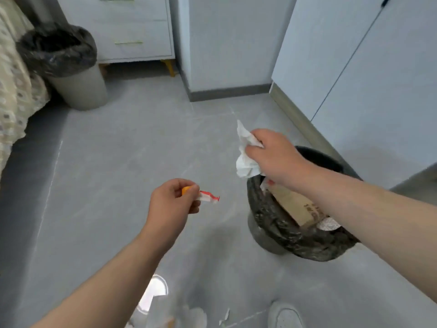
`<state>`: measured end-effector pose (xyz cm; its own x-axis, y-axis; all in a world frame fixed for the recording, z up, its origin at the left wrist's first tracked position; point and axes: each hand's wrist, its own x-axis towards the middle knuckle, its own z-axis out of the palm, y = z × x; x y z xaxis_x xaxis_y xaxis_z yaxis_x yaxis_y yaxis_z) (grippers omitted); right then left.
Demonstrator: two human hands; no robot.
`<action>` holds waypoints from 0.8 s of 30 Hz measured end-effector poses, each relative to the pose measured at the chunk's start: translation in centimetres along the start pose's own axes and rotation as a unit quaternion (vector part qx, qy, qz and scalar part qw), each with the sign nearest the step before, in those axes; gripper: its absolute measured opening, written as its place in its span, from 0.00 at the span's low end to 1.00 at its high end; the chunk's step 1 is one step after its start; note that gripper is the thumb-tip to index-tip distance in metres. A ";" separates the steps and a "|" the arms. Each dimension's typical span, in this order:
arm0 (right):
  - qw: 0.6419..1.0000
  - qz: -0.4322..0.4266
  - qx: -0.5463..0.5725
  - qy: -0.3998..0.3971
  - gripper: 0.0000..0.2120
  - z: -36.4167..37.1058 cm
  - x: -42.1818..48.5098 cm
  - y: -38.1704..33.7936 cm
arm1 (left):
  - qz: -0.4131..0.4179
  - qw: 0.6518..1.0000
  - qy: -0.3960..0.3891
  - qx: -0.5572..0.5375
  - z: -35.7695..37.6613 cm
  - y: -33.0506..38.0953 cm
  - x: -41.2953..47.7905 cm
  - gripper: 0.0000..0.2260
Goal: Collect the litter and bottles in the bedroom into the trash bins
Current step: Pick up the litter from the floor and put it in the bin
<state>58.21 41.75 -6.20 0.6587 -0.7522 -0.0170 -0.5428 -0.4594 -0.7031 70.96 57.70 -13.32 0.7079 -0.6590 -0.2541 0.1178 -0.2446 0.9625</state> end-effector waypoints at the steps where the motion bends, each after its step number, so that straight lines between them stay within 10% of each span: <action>1: 0.999 0.015 0.025 0.038 0.07 -2.4 -0.2 0.7 | 0.018 0.999 -0.020 -0.019 2.3 2.0 -0.7 0.06; 8: 0.967 0.165 0.132 0.145 0.12 -12.1 -2.5 9.3 | 0.030 0.988 -0.145 0.040 16.6 6.2 -3.2 0.03; 12: 0.961 0.200 0.137 0.132 0.08 -12.8 -3.8 12.8 | 0.081 0.937 -0.220 0.260 19.0 4.3 -3.9 0.21; 16: 0.980 0.178 0.057 0.068 0.14 -11.0 -4.4 14.8 | 0.219 0.882 -0.164 0.383 16.4 2.1 -4.7 0.14; 19: 0.991 0.130 -0.023 -0.032 0.22 -9.1 -4.8 15.1 | 0.192 0.815 -0.200 0.509 14.1 -1.2 -4.3 0.36; 24: 0.934 0.087 -0.241 -0.249 0.20 -4.2 -5.2 16.9 | 0.186 0.817 -0.247 0.486 13.2 -2.8 -3.8 0.48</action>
<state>43.43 35.90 -15.06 0.6345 -0.5775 -0.5138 -0.7566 -0.6000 -0.2599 58.76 51.47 -16.35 0.1732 -0.9643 -0.2002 -0.8209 -0.2536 0.5116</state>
